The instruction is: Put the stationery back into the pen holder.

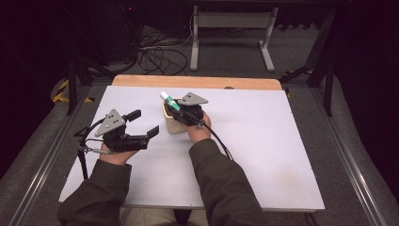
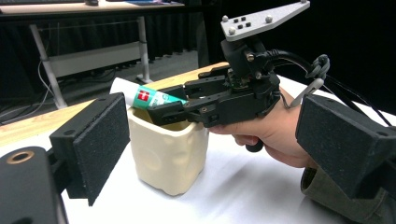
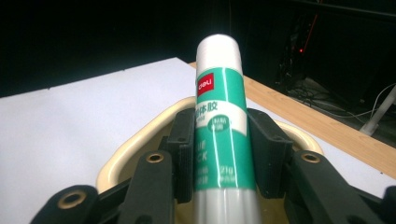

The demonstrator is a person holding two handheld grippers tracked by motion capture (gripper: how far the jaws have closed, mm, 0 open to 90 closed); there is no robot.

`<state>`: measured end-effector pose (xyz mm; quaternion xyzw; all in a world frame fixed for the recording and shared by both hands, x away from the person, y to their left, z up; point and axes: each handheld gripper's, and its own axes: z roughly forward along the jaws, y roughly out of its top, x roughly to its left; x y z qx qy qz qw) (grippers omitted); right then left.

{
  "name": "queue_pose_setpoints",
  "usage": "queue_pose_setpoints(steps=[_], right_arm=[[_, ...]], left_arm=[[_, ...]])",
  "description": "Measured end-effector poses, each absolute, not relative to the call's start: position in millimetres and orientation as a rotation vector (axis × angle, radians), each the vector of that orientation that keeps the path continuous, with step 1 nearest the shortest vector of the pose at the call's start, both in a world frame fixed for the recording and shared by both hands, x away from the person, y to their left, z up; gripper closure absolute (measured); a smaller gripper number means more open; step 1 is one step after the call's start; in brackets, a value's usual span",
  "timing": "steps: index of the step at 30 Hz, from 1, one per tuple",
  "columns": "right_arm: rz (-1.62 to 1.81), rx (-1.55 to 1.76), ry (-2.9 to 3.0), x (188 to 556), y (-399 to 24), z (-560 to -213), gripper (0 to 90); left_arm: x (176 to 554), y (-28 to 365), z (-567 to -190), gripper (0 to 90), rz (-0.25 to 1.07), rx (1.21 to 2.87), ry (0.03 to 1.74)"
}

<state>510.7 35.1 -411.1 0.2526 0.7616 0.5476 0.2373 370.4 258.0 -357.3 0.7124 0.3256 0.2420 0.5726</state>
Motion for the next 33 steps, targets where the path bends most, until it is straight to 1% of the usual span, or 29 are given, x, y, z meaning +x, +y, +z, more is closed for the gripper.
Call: queue_pose_setpoints(steps=[22, 28, 33], right_arm=[[1.472, 0.693, 2.12, 510, 35, -407, 64.0], [1.514, 0.709, 2.101, 509, 32, -402, 60.8], [1.561, 0.749, 2.083, 508, 27, -398, 53.1]], left_arm=[[371, 258, -358, 10.9, 0.567, 1.666, 0.764], [371, 258, -358, 10.9, 0.568, 1.664, 0.765], [371, 258, -358, 10.9, 0.566, 1.668, 0.764]])
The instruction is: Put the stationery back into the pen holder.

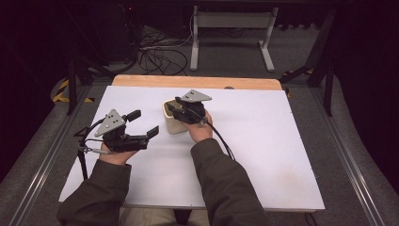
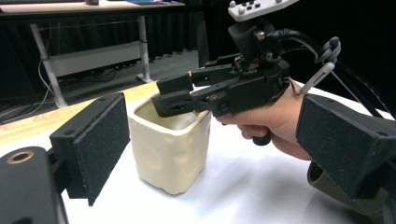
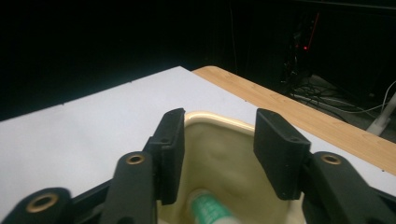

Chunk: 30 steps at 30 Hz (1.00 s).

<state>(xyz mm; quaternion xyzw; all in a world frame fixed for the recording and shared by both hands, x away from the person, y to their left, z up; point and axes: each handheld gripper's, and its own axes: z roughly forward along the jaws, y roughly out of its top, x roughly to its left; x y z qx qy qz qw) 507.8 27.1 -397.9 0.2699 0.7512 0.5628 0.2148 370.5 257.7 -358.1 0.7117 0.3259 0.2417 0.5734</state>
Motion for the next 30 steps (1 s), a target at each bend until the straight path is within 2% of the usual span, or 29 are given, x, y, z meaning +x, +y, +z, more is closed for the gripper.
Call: queue_pose_setpoints(steps=[30], right_arm=[[1.683, 0.768, 2.063, 497, 15, -387, 27.3]], left_arm=[[369, 259, -358, 10.8, 0.573, 1.666, 0.765]])
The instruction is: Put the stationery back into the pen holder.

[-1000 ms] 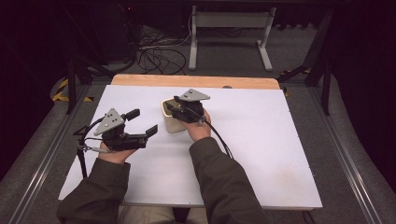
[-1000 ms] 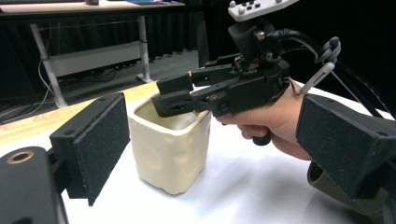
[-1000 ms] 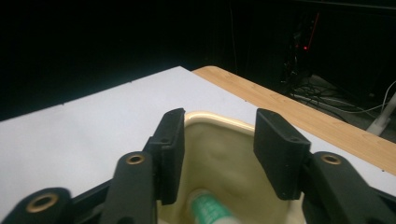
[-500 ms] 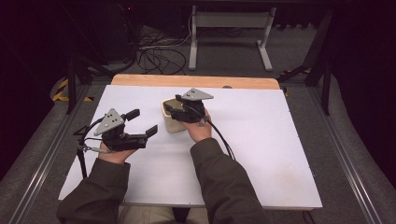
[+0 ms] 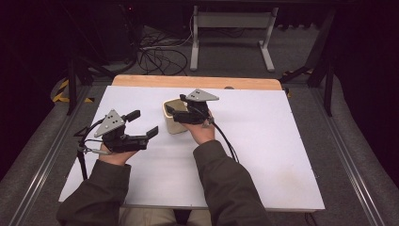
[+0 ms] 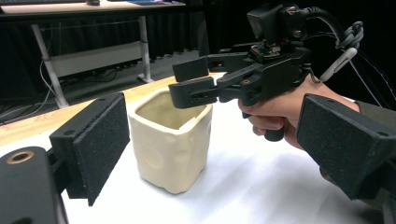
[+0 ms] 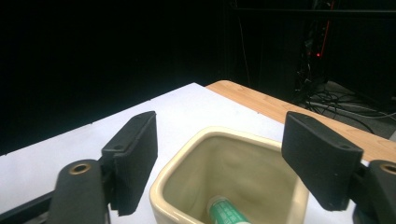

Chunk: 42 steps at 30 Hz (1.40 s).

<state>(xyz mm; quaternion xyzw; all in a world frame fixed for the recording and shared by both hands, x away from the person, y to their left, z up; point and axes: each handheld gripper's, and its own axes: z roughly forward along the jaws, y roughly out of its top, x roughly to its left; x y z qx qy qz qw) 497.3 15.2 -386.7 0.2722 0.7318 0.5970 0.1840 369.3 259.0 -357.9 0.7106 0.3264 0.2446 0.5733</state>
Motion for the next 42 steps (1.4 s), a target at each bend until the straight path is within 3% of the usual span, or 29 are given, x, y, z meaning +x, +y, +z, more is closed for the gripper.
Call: queue_pose_setpoints(steps=[20, 42], right_arm=[[1.709, 0.742, 2.072, 481, 1, -377, 11.3], [1.763, 0.746, 2.056, 462, -23, -367, 4.2]], left_arm=[[369, 257, -358, 10.6, 0.576, 1.671, 0.768], [367, 256, -359, 10.3, 0.579, 1.679, 0.758]])
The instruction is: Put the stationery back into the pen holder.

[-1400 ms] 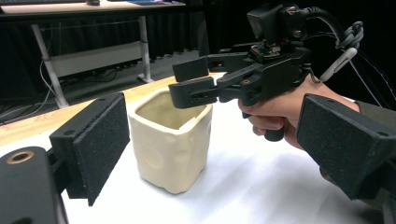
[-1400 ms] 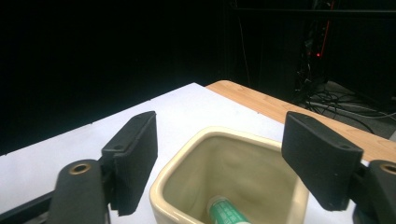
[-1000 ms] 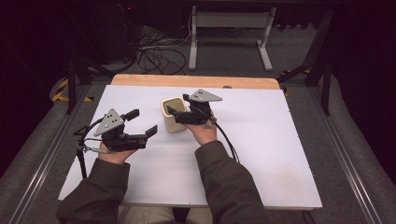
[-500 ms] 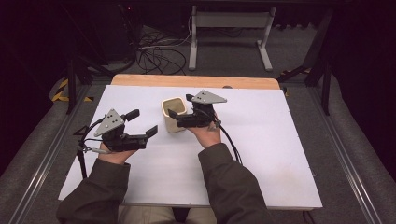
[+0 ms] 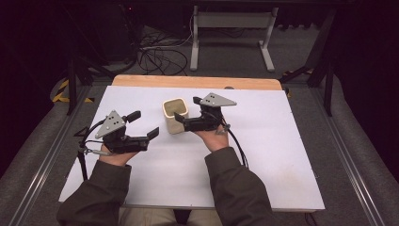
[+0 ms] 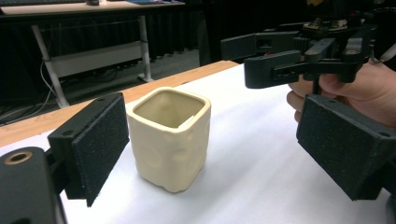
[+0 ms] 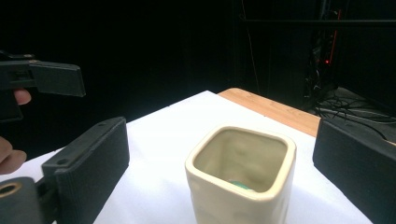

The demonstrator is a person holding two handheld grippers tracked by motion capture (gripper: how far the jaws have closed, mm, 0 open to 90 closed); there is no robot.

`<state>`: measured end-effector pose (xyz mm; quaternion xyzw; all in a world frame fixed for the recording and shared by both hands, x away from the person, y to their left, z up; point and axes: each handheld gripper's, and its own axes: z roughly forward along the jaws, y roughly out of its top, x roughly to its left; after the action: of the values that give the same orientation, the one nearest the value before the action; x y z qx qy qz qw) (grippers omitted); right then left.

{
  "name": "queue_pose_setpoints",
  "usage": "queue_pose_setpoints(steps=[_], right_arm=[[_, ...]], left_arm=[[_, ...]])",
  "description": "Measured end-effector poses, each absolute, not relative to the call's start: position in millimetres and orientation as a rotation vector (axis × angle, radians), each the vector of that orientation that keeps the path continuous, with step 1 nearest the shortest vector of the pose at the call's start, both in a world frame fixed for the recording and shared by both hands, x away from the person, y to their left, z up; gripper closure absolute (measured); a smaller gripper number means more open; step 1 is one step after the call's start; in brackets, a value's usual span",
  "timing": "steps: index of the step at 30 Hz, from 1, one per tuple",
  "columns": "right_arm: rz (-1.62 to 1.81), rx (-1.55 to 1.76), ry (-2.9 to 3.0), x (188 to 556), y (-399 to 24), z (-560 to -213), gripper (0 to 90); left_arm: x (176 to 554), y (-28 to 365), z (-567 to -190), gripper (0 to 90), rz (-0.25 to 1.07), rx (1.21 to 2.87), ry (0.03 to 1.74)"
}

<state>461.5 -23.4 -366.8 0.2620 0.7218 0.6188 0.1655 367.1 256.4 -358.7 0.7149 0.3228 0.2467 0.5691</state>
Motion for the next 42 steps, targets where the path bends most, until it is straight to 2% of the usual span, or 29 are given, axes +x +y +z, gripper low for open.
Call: queue_pose_setpoints(steps=[42], right_arm=[[1.814, 0.792, 1.972, 427, -86, -362, 0.0]], left_arm=[[359, 262, -357, 8.5, 0.597, 1.659, 0.771]])
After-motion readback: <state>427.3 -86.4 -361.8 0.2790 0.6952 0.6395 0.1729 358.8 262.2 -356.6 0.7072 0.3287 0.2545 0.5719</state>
